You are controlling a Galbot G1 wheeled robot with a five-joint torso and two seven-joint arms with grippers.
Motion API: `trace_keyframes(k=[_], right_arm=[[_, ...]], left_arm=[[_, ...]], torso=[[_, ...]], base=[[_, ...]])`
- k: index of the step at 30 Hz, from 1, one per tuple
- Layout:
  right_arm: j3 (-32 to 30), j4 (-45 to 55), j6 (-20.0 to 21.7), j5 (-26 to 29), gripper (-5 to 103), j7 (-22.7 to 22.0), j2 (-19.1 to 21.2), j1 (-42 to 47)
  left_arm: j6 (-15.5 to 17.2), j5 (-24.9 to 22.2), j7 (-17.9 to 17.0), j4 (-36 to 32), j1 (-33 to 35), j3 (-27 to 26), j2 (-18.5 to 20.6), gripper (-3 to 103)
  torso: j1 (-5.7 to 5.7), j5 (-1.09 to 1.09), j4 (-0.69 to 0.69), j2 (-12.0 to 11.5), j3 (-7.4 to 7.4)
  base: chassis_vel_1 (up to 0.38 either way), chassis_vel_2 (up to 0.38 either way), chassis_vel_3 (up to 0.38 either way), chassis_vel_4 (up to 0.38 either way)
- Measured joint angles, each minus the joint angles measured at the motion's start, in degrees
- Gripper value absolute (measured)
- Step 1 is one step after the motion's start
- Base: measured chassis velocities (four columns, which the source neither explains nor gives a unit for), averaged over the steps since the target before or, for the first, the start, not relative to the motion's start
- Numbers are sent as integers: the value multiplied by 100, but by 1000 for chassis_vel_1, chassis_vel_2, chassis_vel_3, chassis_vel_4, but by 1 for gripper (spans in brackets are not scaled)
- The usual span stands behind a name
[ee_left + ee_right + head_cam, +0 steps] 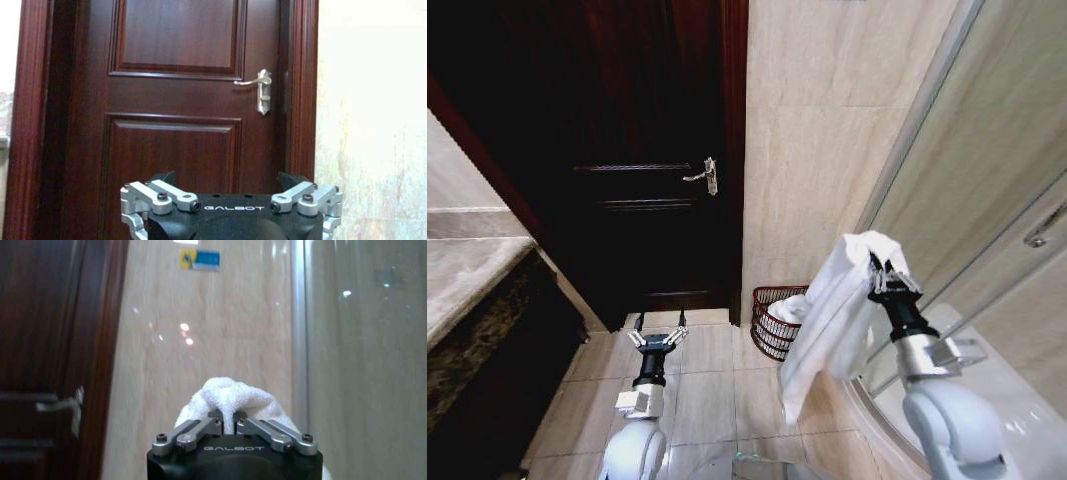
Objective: Discard the used towel into the hamper.
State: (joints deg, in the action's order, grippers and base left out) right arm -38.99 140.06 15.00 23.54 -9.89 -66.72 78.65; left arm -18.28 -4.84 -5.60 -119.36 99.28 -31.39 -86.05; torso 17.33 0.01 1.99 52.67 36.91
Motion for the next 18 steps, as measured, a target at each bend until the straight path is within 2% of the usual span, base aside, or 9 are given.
trace_keyframes(k=[1, 2, 3, 5, 7, 9, 13, 16, 18], right_arm=[[1, 0, 43, 130, 7, -27, 69, -117], [26, -21, 218, 559, 7, -111, 308, -579], [26, -21, 218, 559, 7, -111, 308, -579], [93, -193, 480, 1059, 7, -203, 679, -1458], [116, -282, 557, 1202, 7, -246, 805, -1755], [188, -635, 800, 1718, 7, -400, 1264, -2712], [221, -970, 887, 2048, 7, -433, 1630, -3344], [394, -1756, 907, 2469, 7, -262, 2271, -4425], [488, -1956, 908, 2574, 7, -213, 2402, -4697]], left_arm=[[-20, 7, -1, 12, 7, -5, -3, 100], [-137, 85, -3, 84, 48, -24, -31, 100], [-137, 85, -3, 84, 48, -24, -31, 100], [-222, 178, -15, 122, 127, -29, -55, 100], [-222, 179, -27, 115, 159, -28, -50, 100], [-191, 165, -74, 46, 240, -30, 28, 100], [-174, 157, -92, 9, 266, -71, 67, 100], [-109, 53, -145, -62, 303, -134, 105, 100], [-88, 18, -165, -67, 309, -133, 112, 100]], torso=[[0, -1, 0, 0, 0], [0, -2, -1, -1, 1], [0, -2, -1, -1, 1], [2, 1, -1, -3, 1], [2, 0, 0, -3, 1], [2, 1, 1, -4, 1], [2, -1, 1, -4, 1], [2, 0, -2, -4, 1], [2, 0, -1, -4, 1]], base=[[0, 0, 0, 0], [0, 0, 0, 0], [0, 0, 0, 0], [0, 0, 0, 0], [0, 0, 0, 0], [0, 0, 0, 0], [0, 0, 0, 0], [0, 0, 0, 0], [0, 0, 0, 0]])
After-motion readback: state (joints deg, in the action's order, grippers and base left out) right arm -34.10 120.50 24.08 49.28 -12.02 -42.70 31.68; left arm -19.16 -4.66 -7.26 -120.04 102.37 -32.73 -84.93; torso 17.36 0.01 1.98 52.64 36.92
